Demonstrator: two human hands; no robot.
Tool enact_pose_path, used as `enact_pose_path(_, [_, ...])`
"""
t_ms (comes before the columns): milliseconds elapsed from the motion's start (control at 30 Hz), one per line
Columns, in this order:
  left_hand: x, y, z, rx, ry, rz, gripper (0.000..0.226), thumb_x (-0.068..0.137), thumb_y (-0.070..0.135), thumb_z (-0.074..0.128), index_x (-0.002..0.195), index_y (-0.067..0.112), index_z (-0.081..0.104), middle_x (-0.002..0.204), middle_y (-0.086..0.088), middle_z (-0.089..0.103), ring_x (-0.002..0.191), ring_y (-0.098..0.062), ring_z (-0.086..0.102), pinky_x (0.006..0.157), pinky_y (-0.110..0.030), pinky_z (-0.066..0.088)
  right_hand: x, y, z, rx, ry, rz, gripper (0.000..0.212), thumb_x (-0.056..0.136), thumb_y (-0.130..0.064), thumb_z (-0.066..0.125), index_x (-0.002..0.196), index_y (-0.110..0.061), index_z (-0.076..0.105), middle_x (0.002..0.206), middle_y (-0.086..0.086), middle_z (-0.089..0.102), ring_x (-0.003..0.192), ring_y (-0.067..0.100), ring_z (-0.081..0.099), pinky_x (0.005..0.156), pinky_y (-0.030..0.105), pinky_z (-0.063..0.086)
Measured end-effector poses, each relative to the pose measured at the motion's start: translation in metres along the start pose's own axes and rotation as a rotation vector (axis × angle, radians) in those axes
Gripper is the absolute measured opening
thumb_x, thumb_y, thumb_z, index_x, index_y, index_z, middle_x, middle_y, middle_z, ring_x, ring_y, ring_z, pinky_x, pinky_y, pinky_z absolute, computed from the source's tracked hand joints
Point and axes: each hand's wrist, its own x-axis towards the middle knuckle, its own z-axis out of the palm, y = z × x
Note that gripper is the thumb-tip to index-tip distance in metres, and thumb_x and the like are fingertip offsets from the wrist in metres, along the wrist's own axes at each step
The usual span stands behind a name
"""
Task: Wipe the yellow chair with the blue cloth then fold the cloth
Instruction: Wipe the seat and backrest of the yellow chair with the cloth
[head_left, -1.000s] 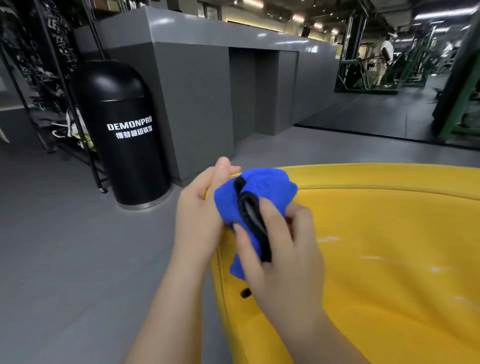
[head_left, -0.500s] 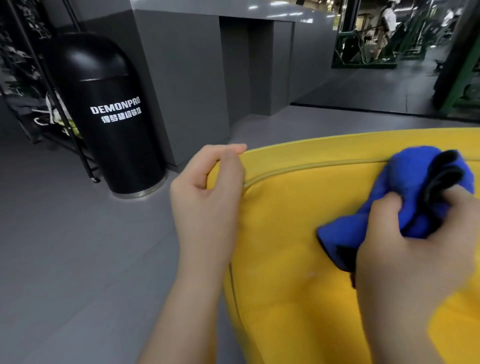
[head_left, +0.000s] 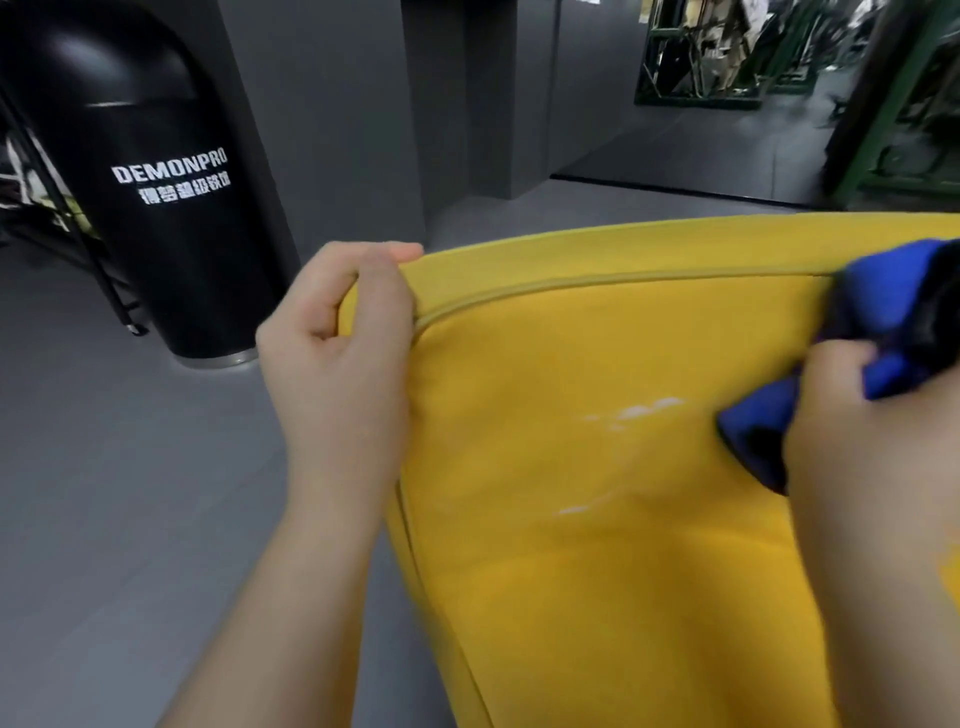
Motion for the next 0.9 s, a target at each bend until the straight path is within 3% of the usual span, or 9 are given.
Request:
enact_pose_path(100, [-0.005, 0.000, -0.001, 0.002, 0.028, 0.016, 0.024, 0.095, 0.020, 0.049, 0.087, 0.016, 0.071, 0.079, 0.012, 0.064, 0.078, 0.002, 0.056, 0.069, -0.015, 0.042, -0.045, -0.021, 0.014, 0.108, 0.025, 0.006, 0.044, 0.079, -0.023, 0.047, 0.116, 0.000, 0.055, 0.104, 0.021, 0.058, 0.095, 0.033, 0.052, 0.081, 0.036, 0.039])
enact_pose_path(233, [-0.008, 0.000, -0.007, 0.035, 0.041, 0.046, 0.029, 0.097, 0.039, 0.048, 0.082, 0.021, 0.065, 0.078, 0.013, 0.060, 0.078, 0.004, 0.054, 0.071, -0.013, 0.040, -0.131, -0.052, 0.014, 0.228, -0.320, -0.270, 0.041, 0.077, -0.028, 0.052, 0.116, -0.017, 0.049, 0.095, 0.009, 0.053, 0.076, 0.025, 0.049, 0.059, 0.034, 0.042])
enact_pose_path(300, [-0.007, 0.001, -0.010, 0.050, 0.002, 0.059, 0.034, 0.095, 0.045, 0.049, 0.087, 0.016, 0.065, 0.083, 0.013, 0.061, 0.081, 0.006, 0.054, 0.074, -0.011, 0.040, -0.134, -0.043, 0.006, 0.159, -0.459, -0.468, 0.040, 0.076, -0.032, 0.053, 0.114, -0.022, 0.046, 0.090, 0.005, 0.051, 0.065, 0.025, 0.051, 0.043, 0.032, 0.040])
enact_pose_path(400, [-0.012, -0.004, -0.024, 0.132, -0.154, 0.121, 0.039, 0.087, 0.046, 0.058, 0.115, 0.020, 0.057, 0.109, 0.019, 0.055, 0.101, 0.012, 0.051, 0.082, -0.006, 0.040, -0.092, -0.002, 0.001, -0.144, -0.477, -0.773, 0.045, 0.073, -0.039, 0.062, 0.111, -0.021, 0.046, 0.085, 0.007, 0.053, 0.067, 0.029, 0.056, 0.042, 0.029, 0.040])
enact_pose_path(500, [-0.027, -0.019, -0.030, 0.100, -0.293, -0.027, 0.066, 0.069, 0.052, 0.071, 0.126, 0.039, 0.040, 0.122, 0.032, 0.048, 0.112, 0.014, 0.050, 0.083, -0.004, 0.044, -0.036, 0.032, -0.007, -0.262, -0.264, -0.407, 0.051, 0.070, -0.029, 0.073, 0.113, -0.017, 0.048, 0.096, 0.016, 0.054, 0.077, 0.038, 0.059, 0.051, 0.036, 0.045])
enact_pose_path(567, [-0.035, -0.026, -0.024, -0.067, -0.312, -0.248, 0.063, 0.061, 0.057, 0.072, 0.119, 0.044, 0.050, 0.112, 0.033, 0.063, 0.104, 0.009, 0.061, 0.074, -0.009, 0.051, -0.025, 0.026, -0.003, -0.156, -0.158, -0.051, 0.039, 0.079, -0.025, 0.064, 0.114, -0.015, 0.050, 0.105, 0.016, 0.053, 0.088, 0.038, 0.055, 0.062, 0.039, 0.041])
enact_pose_path(600, [-0.036, -0.030, -0.021, -0.138, -0.309, -0.299, 0.060, 0.061, 0.057, 0.072, 0.117, 0.043, 0.054, 0.111, 0.028, 0.067, 0.103, 0.004, 0.065, 0.074, -0.013, 0.054, -0.032, 0.018, 0.004, -0.074, -0.128, 0.000, 0.034, 0.080, -0.023, 0.058, 0.112, -0.011, 0.052, 0.104, 0.016, 0.054, 0.089, 0.036, 0.053, 0.066, 0.039, 0.038])
enact_pose_path(767, [-0.037, -0.041, -0.024, -0.326, -0.260, -0.346, 0.065, 0.057, 0.064, 0.083, 0.112, 0.035, 0.065, 0.115, 0.005, 0.072, 0.109, -0.017, 0.068, 0.082, -0.031, 0.058, -0.125, -0.033, 0.020, 0.246, -0.351, -0.192, 0.031, 0.077, -0.031, 0.048, 0.102, -0.013, 0.054, 0.087, 0.007, 0.053, 0.074, 0.026, 0.050, 0.062, 0.035, 0.039])
enact_pose_path(900, [-0.038, -0.046, -0.028, -0.334, -0.277, -0.353, 0.066, 0.056, 0.063, 0.084, 0.111, 0.032, 0.065, 0.113, 0.003, 0.073, 0.106, -0.020, 0.069, 0.079, -0.032, 0.059, -0.117, -0.030, 0.014, 0.062, -0.407, -0.415, 0.029, 0.076, -0.038, 0.050, 0.102, -0.026, 0.044, 0.082, 0.002, 0.054, 0.068, 0.026, 0.055, 0.048, 0.035, 0.044])
